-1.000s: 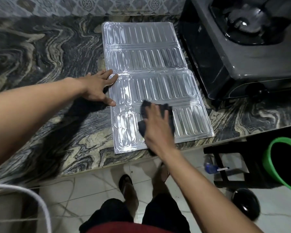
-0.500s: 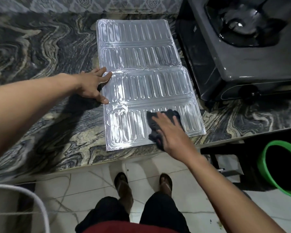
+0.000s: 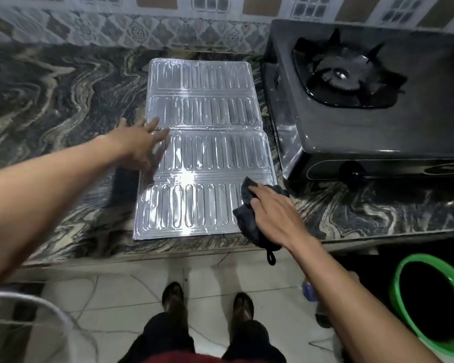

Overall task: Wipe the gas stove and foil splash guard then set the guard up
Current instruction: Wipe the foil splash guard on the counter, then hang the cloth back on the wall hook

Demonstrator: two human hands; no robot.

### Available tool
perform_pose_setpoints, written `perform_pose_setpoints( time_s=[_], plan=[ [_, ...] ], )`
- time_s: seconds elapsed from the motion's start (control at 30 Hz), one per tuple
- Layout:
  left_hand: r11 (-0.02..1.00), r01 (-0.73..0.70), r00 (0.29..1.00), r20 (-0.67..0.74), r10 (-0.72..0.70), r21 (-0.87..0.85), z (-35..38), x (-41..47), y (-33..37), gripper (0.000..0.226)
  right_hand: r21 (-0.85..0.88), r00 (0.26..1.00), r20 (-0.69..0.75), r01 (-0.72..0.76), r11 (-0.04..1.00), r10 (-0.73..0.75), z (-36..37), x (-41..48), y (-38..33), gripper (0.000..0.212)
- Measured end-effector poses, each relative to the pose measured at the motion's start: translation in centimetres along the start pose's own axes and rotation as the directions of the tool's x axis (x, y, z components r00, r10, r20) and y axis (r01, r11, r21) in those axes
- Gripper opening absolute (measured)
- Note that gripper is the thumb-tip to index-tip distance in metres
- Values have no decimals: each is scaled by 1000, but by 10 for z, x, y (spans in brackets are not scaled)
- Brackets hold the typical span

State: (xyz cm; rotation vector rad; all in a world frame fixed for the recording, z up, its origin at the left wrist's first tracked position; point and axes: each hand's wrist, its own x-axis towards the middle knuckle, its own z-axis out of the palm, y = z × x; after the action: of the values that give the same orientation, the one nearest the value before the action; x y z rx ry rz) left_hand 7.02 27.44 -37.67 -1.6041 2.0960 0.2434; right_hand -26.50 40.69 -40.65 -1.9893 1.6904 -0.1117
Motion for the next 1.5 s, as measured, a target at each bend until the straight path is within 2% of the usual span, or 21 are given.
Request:
perform_pose_setpoints(
  time_s=[0.1, 0.17, 0.23, 0.27, 0.4, 0.47, 0.53, 0.6, 0.7, 0.8, 0.87, 0.97, 1.03, 1.1, 1.2, 1.33, 1.4, 1.5],
  plan=[
    [997, -72, 977, -201, 67, -14, -2, -36, 61, 87, -129, 995, 72, 79, 988, -70, -23, 13, 5, 62],
    [978, -157, 955, -272, 115, -138, 9, -58, 108, 68, -182, 986, 110, 141, 973, -122, -28, 21, 7, 68],
    [935, -208, 949, -291, 122, -285, 20, -73, 150, 63, -198, 980, 145, 160, 967, -133, -29, 27, 10, 74],
    [915, -211, 952, -283, 113, -343, 24, -77, 166, 66, -203, 979, 159, 162, 966, -131, -30, 30, 10, 71],
    [910, -167, 964, -255, 70, -379, 37, -83, 207, 88, -227, 975, 161, 188, 956, -153, -37, 26, 7, 24],
    [904, -119, 967, -254, 12, -411, 40, -85, 219, 88, -141, 976, 125, 196, 970, -179, -43, 21, 7, 15],
    [867, -102, 966, -257, -30, -487, 41, -86, 226, 77, -49, 972, 85, 223, 974, -218, -51, 16, 9, 9],
    [782, -133, 954, -293, -65, -609, 38, -88, 225, 50, 28, 973, 54, 223, 975, -224, -64, 10, 9, 15],
    [458, -160, 947, -267, -178, -874, 22, -99, 215, 15, 136, 976, 14, 213, 967, -217, -88, -4, 4, 20],
    [250, -234, 942, -283, -180, -939, -8, -113, 198, 10, 303, 970, -14, 235, 923, -242, -114, -16, -2, 21],
    [201, -279, 930, -316, -188, -939, -32, -122, 181, 13, 448, 967, -41, 244, 860, -253, -132, -23, -7, 16],
    [217, -343, 904, -384, -186, -914, -70, -133, 159, 17, 613, 959, -136, 278, 740, -248, -155, -26, -19, 3],
    [220, -404, 887, -439, -144, -888, -95, -139, 149, 20, 640, 946, -221, 323, 697, -236, -169, -27, -31, 17],
    [241, -467, 857, -503, -114, -851, -117, -146, 146, 22, 606, 926, -303, 368, 705, -223, -182, -26, -45, 32],
    [262, -535, 817, -570, -81, -803, -145, -156, 142, 21, 597, 895, -392, 424, 681, -214, -206, -28, -65, 28],
    [407, -561, 774, -631, -51, -721, -180, -163, 122, 12, 627, 882, -404, 461, 627, -244, -237, -27, -76, 8],
    [400, -572, 760, -647, -71, -716, -201, -165, 111, 13, 661, 889, -372, 456, 595, -268, -252, -26, -79, 3],
    [389, -564, 773, -631, -62, -729, -231, -169, 101, 14, 713, 885, -372, 466, 524, -281, -274, -20, -86, 7]
  ],
)
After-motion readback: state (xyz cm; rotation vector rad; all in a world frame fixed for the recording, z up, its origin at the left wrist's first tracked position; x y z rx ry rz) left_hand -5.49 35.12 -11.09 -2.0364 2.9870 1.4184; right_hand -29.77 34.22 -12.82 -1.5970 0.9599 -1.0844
